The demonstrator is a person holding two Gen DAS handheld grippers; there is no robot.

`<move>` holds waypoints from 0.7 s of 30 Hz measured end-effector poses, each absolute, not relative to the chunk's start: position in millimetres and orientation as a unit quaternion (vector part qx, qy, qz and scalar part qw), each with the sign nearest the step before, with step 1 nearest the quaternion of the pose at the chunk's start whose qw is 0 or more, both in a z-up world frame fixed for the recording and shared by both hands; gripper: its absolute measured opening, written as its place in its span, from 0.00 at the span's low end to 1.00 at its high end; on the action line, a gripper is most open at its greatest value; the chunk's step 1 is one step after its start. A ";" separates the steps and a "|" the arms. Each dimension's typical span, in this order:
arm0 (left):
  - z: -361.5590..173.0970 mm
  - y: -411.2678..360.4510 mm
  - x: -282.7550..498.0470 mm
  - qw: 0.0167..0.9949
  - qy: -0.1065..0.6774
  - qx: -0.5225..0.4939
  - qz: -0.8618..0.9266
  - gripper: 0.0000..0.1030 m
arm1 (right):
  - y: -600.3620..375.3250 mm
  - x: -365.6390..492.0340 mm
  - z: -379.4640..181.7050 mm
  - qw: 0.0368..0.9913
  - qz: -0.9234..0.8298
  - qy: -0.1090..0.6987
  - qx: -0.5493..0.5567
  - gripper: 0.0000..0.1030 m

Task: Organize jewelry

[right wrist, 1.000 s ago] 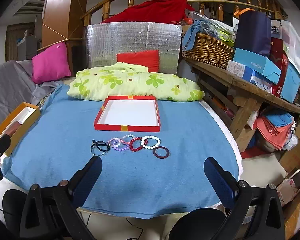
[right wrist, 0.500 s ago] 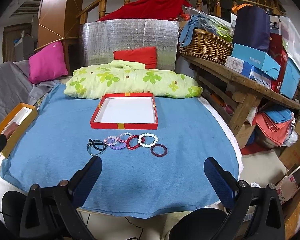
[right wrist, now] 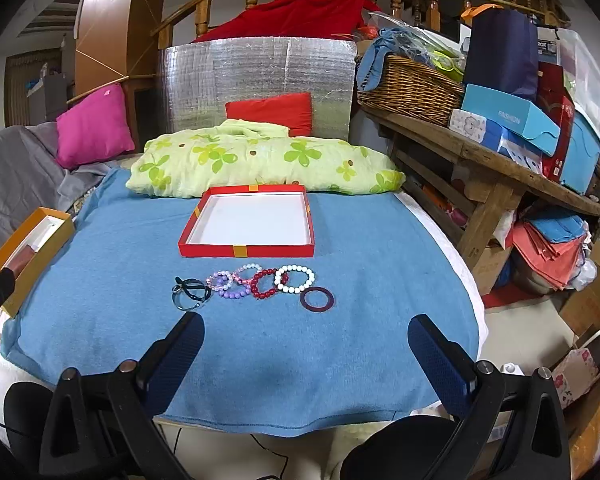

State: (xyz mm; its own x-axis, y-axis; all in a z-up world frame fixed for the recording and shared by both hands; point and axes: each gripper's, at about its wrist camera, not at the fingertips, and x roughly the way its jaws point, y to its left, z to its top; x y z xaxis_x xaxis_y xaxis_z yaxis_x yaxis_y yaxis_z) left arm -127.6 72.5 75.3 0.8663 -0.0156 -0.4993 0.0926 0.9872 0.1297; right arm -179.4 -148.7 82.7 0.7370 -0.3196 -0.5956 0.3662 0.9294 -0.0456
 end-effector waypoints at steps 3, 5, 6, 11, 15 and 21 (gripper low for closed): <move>74.7 69.9 -128.8 0.963 0.258 0.078 -0.030 1.00 | -149.6 -181.7 81.6 0.932 -0.184 0.309 0.034 1.00; 75.0 67.9 -129.3 0.962 0.258 0.079 -0.032 1.00 | -149.7 -182.3 81.2 0.932 -0.185 0.309 0.032 1.00; 75.2 67.0 -129.6 0.963 0.257 0.080 -0.033 1.00 | -149.7 -182.9 80.7 0.933 -0.186 0.308 0.032 1.00; 73.9 65.3 -127.2 0.962 0.258 0.082 -0.035 1.00 | -151.8 -182.9 80.2 0.933 -0.189 0.306 0.030 1.00; 68.2 63.8 -119.8 0.960 0.265 0.083 -0.036 1.00 | -157.5 -177.2 76.5 0.931 -0.192 0.308 0.029 1.00; 49.6 58.7 -92.1 0.954 0.284 0.079 -0.052 1.00 | -178.3 -153.5 62.0 0.935 -0.167 0.310 0.033 1.00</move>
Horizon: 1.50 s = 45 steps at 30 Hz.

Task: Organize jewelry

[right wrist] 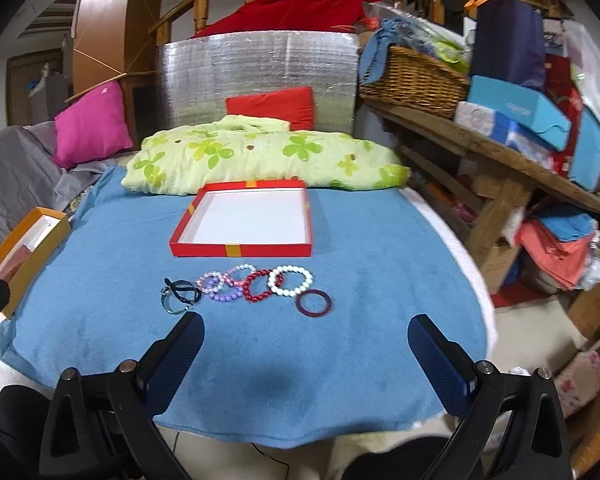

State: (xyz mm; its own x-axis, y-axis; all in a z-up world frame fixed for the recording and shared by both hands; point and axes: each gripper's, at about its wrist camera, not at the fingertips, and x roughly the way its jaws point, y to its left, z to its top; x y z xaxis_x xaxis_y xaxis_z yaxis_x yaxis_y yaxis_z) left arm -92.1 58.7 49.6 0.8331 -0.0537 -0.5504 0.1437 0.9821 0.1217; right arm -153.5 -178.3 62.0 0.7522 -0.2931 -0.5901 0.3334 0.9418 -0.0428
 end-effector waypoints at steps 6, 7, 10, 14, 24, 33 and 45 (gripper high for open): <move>9.0 49.3 -34.0 0.944 0.311 0.076 -0.077 1.00 | -217.0 -102.9 21.7 0.938 -0.110 0.327 0.035 0.96; 2.6 47.7 -26.5 0.943 0.315 0.076 -0.080 1.00 | -225.6 -93.4 12.7 0.935 -0.109 0.334 0.036 0.91; -31.3 39.7 16.0 0.924 0.363 0.073 -0.093 1.00 | -256.7 -63.7 -22.4 0.914 -0.115 0.387 0.048 0.80; -60.9 30.6 52.0 0.909 0.402 0.052 -0.097 1.00 | -279.2 -39.2 -66.9 0.879 -0.107 0.455 0.092 0.57; -95.4 4.6 77.5 0.883 0.448 0.042 -0.136 0.91 | -292.9 -1.2 -95.6 0.862 -0.111 0.488 0.082 0.23; -99.0 -21.7 103.2 0.869 0.460 0.040 -0.176 0.61 | -290.1 -4.8 -92.2 0.864 -0.106 0.483 0.095 0.08; -98.4 -21.2 119.8 0.859 0.461 0.025 -0.220 0.06 | -304.8 -9.1 -72.7 0.879 -0.066 0.446 0.155 0.08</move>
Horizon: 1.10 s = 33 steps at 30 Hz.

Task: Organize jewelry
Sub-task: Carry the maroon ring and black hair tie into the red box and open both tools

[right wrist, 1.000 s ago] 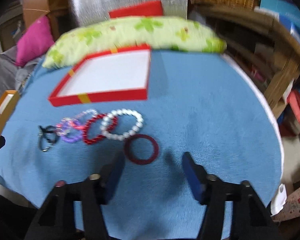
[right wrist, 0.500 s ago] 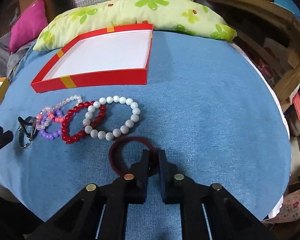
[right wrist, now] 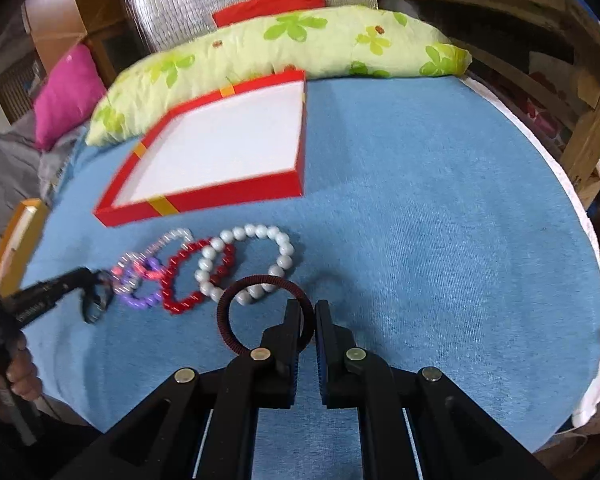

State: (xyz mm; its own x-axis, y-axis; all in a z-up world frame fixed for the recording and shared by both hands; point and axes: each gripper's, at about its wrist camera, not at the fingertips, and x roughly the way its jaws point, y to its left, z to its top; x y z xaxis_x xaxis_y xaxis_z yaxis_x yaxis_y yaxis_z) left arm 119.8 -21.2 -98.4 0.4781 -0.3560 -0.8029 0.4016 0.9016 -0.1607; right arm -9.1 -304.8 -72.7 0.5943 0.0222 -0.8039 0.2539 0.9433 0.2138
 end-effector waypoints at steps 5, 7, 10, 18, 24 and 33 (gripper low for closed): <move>-86.1 -7.3 118.0 0.867 0.442 0.006 -0.231 0.05 | -303.8 -10.4 -61.0 0.890 -0.042 0.417 0.182 0.08; -83.8 -1.2 117.4 0.870 0.437 0.001 -0.228 0.05 | -301.6 -9.5 -60.8 0.892 -0.039 0.412 0.183 0.08; -78.2 7.2 116.7 0.872 0.430 -0.007 -0.232 0.05 | -299.6 -11.1 -60.1 0.892 -0.036 0.410 0.188 0.08; -48.7 7.5 119.1 0.879 0.404 -0.020 -0.254 0.05 | -296.7 -1.3 -50.5 0.899 -0.013 0.387 0.205 0.08; -18.3 -17.7 145.9 0.897 0.369 -0.014 -0.244 0.05 | -292.3 39.7 -37.9 0.905 -0.005 0.361 0.223 0.08; -37.7 -61.2 201.4 0.902 0.376 0.009 -0.212 0.05 | -293.9 117.8 -55.9 0.898 -0.036 0.376 0.226 0.08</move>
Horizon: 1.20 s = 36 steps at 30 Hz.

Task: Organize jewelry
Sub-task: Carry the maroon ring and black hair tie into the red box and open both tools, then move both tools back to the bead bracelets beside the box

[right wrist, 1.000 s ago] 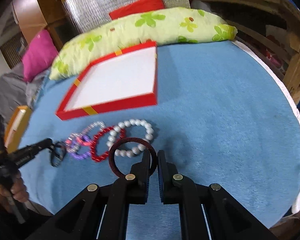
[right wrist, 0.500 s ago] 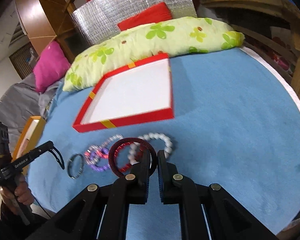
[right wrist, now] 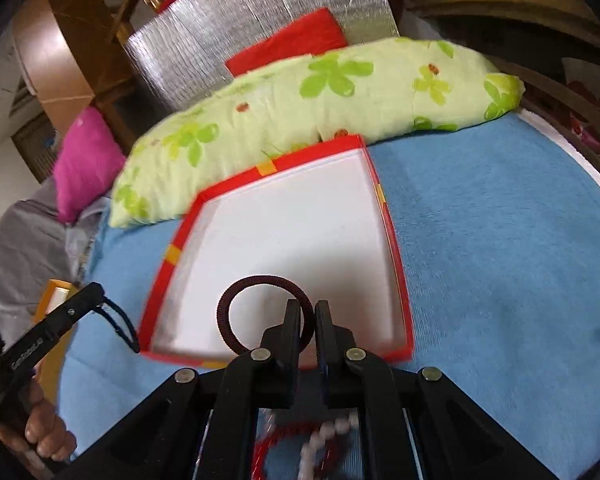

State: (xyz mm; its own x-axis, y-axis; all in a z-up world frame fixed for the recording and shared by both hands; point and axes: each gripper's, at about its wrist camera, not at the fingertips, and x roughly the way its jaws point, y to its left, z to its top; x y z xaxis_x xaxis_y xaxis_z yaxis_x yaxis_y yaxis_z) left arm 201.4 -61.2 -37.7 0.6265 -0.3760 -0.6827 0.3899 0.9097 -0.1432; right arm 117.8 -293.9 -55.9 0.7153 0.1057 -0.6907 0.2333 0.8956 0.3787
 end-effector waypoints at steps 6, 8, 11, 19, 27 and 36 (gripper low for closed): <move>-54.5 -75.9 211.9 0.896 0.392 0.028 -0.208 0.05 | -286.7 150.5 -72.1 0.892 -0.045 0.396 0.215 0.09; -58.4 -79.5 211.3 0.893 0.398 0.040 -0.207 0.05 | -285.2 154.3 -74.1 0.892 -0.050 0.395 0.216 0.10; -57.3 -79.4 205.0 0.895 0.391 0.057 -0.208 0.08 | -285.0 154.5 -73.5 0.891 -0.050 0.395 0.218 0.24; -49.9 -51.9 188.9 0.900 0.387 0.050 -0.193 0.29 | -298.5 133.2 -57.2 0.898 -0.059 0.365 0.239 0.43; -47.4 -29.6 153.9 0.902 0.388 0.050 -0.182 0.48 | -302.5 88.1 -42.2 0.901 -0.051 0.373 0.217 0.43; -55.2 -39.1 107.5 0.893 0.391 0.087 -0.203 0.53 | -314.1 34.9 -43.3 0.892 -0.052 0.392 0.218 0.43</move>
